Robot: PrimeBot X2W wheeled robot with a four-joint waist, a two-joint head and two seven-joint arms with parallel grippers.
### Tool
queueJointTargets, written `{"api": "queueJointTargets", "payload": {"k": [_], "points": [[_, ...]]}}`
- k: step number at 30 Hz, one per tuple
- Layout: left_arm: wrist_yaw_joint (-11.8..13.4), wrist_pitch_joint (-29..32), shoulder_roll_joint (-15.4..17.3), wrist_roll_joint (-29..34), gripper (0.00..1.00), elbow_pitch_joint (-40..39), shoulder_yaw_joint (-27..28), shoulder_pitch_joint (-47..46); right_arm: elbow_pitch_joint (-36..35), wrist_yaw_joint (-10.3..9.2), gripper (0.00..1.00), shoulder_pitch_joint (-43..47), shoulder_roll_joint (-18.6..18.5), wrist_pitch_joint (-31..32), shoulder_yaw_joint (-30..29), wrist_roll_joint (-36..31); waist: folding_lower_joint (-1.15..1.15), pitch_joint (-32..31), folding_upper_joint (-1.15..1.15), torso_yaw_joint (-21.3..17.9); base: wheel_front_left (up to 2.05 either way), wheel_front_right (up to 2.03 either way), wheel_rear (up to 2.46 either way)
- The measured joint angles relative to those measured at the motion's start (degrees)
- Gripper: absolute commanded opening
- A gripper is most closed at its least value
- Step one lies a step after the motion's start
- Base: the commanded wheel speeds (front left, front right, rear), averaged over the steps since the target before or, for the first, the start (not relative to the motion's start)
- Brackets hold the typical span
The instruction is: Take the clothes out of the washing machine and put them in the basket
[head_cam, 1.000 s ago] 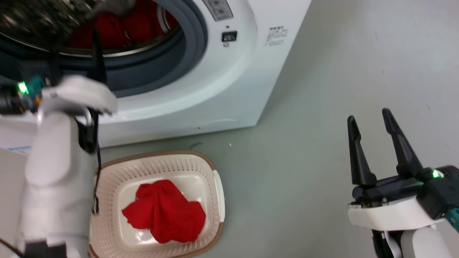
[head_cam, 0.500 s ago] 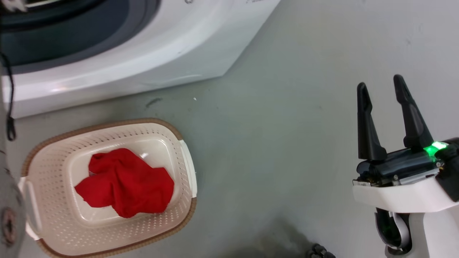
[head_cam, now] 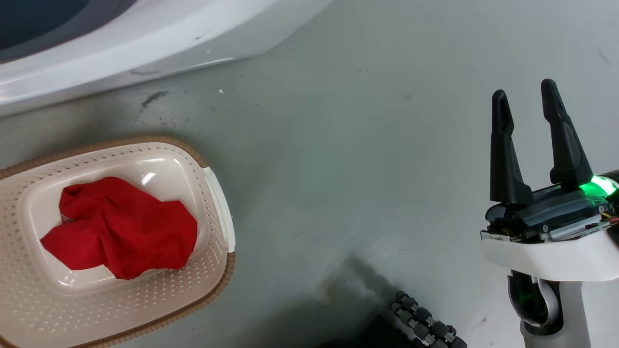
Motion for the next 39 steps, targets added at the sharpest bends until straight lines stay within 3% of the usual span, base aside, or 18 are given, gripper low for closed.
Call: {"api": "queueJointTargets", "payload": {"k": [9,20,21,22,31,39], "points": [[-0.3,11.5,1.3,0.0,1.00,1.7,-1.5,-5.1,-1.1,0.00,1.00,-0.7,0.0,0.0,0.3,1.3,0.00,3.9,0.00,-1.8,0.00,0.00,0.00],[0.4,11.7,2.9,0.0,1.00,1.2,-2.9,-5.1,-2.3,0.00,1.00,-0.7,0.0,0.0,0.9,2.2,-0.01,5.5,0.00,-3.1,0.00,0.00,0.00],[0.4,11.5,2.9,-0.1,0.40,1.1,-3.1,-5.1,-2.3,0.00,1.00,-0.7,0.0,0.0,0.9,2.2,-0.01,5.5,0.00,-3.1,0.00,0.00,0.00],[0.4,11.2,3.0,-0.1,0.00,0.9,-3.3,-5.1,-2.3,0.00,1.00,-0.7,0.0,0.0,0.9,2.2,-0.01,5.6,0.00,-3.1,0.00,0.00,0.00],[0.0,5.2,3.2,-1.1,0.00,0.5,-4.2,-3.9,-2.2,0.00,1.00,-0.8,0.0,0.0,0.7,2.0,-0.01,4.5,0.00,-2.7,0.00,0.00,0.00],[-0.1,-5.3,0.8,-5.0,0.00,1.5,-2.8,-0.3,-1.1,0.01,1.00,-0.5,0.0,0.0,0.4,0.5,-0.01,0.7,0.00,-1.4,0.00,0.00,0.00]]}}
